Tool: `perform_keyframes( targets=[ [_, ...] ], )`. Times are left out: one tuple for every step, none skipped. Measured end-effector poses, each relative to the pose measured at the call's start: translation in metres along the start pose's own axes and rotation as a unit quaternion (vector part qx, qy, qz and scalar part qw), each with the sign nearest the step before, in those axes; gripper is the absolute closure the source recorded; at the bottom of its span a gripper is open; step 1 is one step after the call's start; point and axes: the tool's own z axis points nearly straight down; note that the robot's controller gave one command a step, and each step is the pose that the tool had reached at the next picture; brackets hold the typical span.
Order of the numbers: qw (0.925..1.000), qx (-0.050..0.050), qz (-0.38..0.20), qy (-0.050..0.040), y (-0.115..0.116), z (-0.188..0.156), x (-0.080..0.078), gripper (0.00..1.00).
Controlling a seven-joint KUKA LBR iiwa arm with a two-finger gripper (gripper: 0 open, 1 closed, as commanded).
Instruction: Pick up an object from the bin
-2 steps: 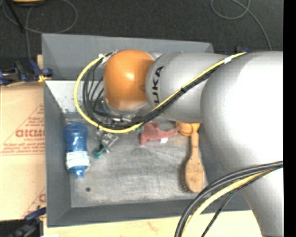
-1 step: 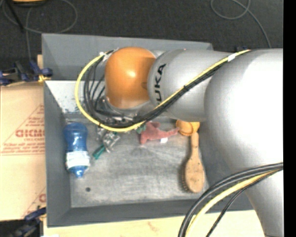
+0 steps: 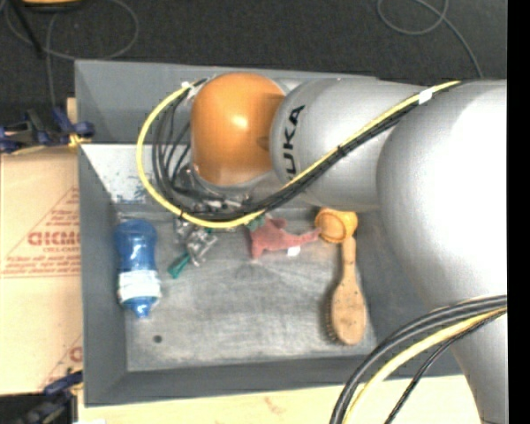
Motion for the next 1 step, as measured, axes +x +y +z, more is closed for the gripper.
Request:
perform_keyframes(
  targets=[
    [1.0000,0.001,0.001,-0.0020,-0.0010,-0.0153,-0.0009,1.00]
  ],
)
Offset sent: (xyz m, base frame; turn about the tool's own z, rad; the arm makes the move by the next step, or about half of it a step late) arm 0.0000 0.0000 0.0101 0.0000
